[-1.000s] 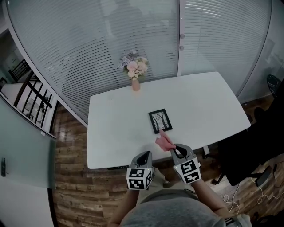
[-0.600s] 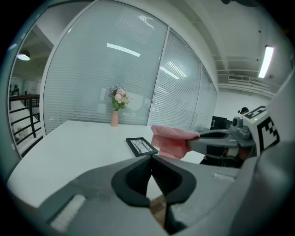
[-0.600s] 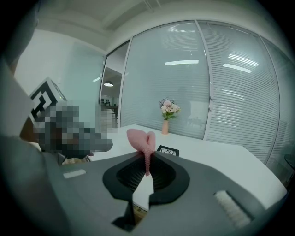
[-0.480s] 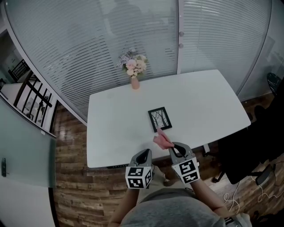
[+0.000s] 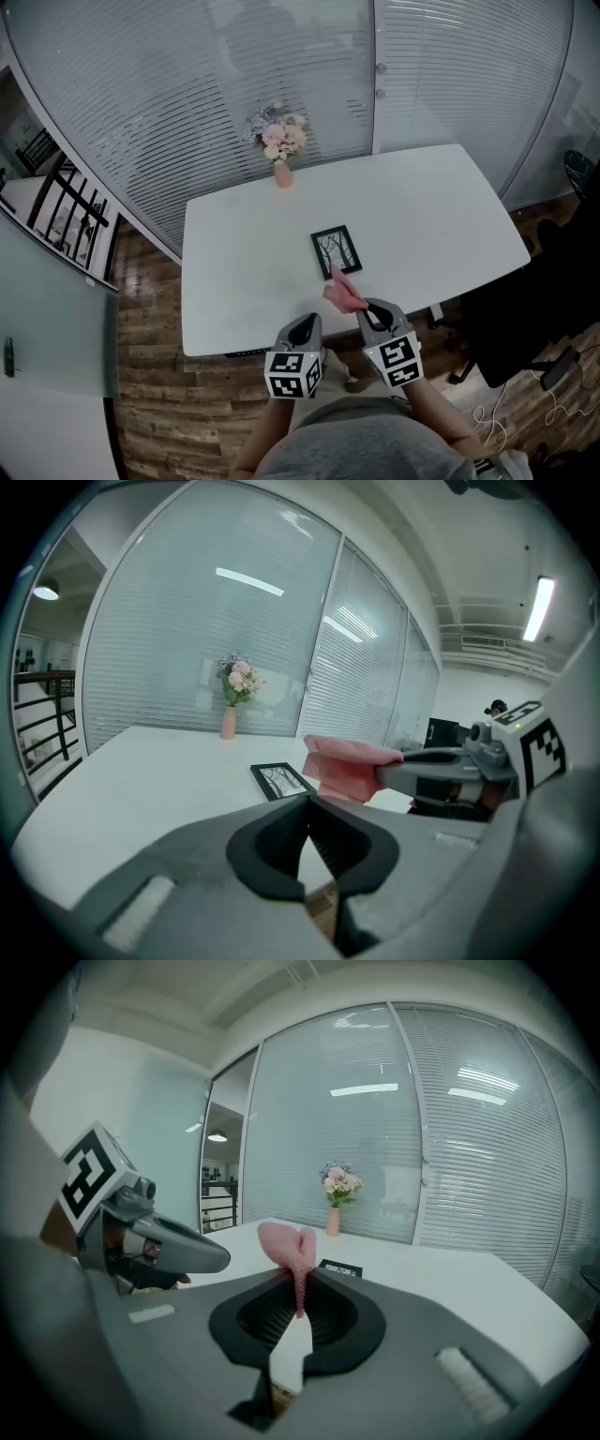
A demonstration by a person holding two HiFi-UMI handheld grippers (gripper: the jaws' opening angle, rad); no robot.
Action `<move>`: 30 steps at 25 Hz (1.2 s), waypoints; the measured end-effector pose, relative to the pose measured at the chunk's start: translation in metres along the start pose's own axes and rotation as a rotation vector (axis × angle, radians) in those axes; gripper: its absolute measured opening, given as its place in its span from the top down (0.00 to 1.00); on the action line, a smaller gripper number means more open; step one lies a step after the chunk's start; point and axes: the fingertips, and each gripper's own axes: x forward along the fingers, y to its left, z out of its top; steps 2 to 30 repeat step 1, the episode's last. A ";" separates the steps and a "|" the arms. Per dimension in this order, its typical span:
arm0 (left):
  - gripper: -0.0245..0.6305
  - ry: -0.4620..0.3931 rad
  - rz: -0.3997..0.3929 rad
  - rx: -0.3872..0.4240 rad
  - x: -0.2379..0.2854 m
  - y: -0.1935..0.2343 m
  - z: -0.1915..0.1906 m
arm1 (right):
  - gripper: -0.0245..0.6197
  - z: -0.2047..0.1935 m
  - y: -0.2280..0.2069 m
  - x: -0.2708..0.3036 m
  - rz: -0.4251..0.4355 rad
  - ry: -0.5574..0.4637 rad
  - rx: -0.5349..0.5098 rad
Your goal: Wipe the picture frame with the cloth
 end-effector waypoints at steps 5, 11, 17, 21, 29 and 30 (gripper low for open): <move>0.96 -0.002 -0.001 0.000 0.000 0.000 0.000 | 0.94 0.000 0.000 0.000 0.000 -0.001 0.000; 0.96 -0.002 -0.001 0.000 0.000 0.000 0.000 | 0.94 0.000 0.000 0.000 0.000 -0.001 0.000; 0.96 -0.002 -0.001 0.000 0.000 0.000 0.000 | 0.94 0.000 0.000 0.000 0.000 -0.001 0.000; 0.96 -0.002 -0.001 0.000 0.000 0.000 0.000 | 0.94 0.000 0.000 0.000 0.000 -0.001 0.000; 0.96 -0.002 -0.001 0.000 0.000 0.000 0.000 | 0.94 0.000 0.000 0.000 0.000 -0.001 0.000; 0.96 -0.002 -0.001 0.000 0.000 0.000 0.000 | 0.94 0.000 0.000 0.000 0.000 -0.001 0.000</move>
